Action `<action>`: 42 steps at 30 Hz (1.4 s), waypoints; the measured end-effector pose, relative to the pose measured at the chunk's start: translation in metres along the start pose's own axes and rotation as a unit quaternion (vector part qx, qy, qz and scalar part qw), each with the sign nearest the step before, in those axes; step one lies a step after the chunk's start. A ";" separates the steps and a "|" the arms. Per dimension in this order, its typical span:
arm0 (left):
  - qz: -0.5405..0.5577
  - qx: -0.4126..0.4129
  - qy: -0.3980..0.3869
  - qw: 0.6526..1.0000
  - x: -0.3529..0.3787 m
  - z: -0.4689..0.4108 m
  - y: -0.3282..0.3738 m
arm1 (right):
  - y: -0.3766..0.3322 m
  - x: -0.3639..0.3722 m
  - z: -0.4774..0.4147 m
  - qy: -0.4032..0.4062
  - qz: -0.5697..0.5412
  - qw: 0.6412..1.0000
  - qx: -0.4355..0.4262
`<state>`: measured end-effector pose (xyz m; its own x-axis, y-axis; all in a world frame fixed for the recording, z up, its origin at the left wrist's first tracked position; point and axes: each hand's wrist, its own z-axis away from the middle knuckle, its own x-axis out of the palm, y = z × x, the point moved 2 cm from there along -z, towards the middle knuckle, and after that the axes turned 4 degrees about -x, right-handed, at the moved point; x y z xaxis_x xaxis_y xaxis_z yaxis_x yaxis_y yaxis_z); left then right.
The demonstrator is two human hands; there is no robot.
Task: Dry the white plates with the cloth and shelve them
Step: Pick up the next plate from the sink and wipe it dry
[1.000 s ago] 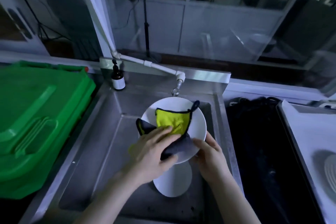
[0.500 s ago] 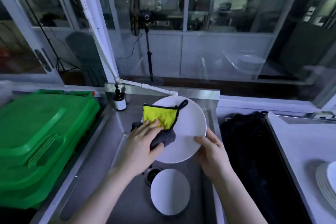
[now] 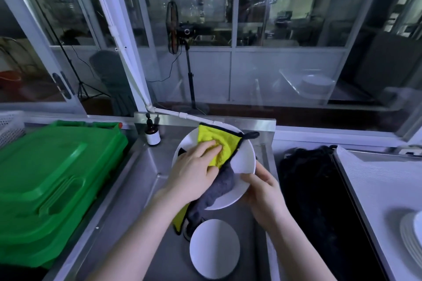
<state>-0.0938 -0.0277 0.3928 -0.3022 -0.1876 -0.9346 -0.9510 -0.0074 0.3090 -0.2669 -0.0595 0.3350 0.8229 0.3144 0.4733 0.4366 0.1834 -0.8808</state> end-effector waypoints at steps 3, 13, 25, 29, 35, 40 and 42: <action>0.005 -0.029 0.032 0.999 0.001 0.009 -0.005 | -0.015 -0.009 -0.008 0.041 -0.003 0.999 -0.017; 0.047 0.031 -0.012 0.998 0.038 -0.011 -0.002 | 0.001 0.010 -0.012 0.028 -0.009 1.000 0.001; 0.103 0.059 0.031 0.992 0.031 0.021 -0.028 | -0.016 0.007 -0.030 0.074 -0.027 0.997 -0.013; 0.116 0.117 -0.008 0.986 0.039 0.012 -0.010 | -0.005 0.013 -0.028 0.056 -0.027 0.998 0.010; 0.049 0.156 -0.010 0.987 0.029 -0.033 -0.007 | 0.012 0.024 -0.021 0.021 -0.046 0.998 0.045; -0.023 0.062 0.056 0.996 0.015 -0.046 -0.040 | 0.005 0.019 -0.021 0.030 -0.030 0.999 0.031; -0.059 0.029 0.076 0.995 0.015 -0.039 -0.050 | -0.002 0.015 -0.025 0.045 -0.016 0.999 0.013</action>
<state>-0.0480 -0.0681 0.3697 -0.1794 -0.3353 -0.9249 -0.9827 0.0181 0.1841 -0.2458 -0.0782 0.3433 0.8388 0.2230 0.4968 0.4545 0.2157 -0.8642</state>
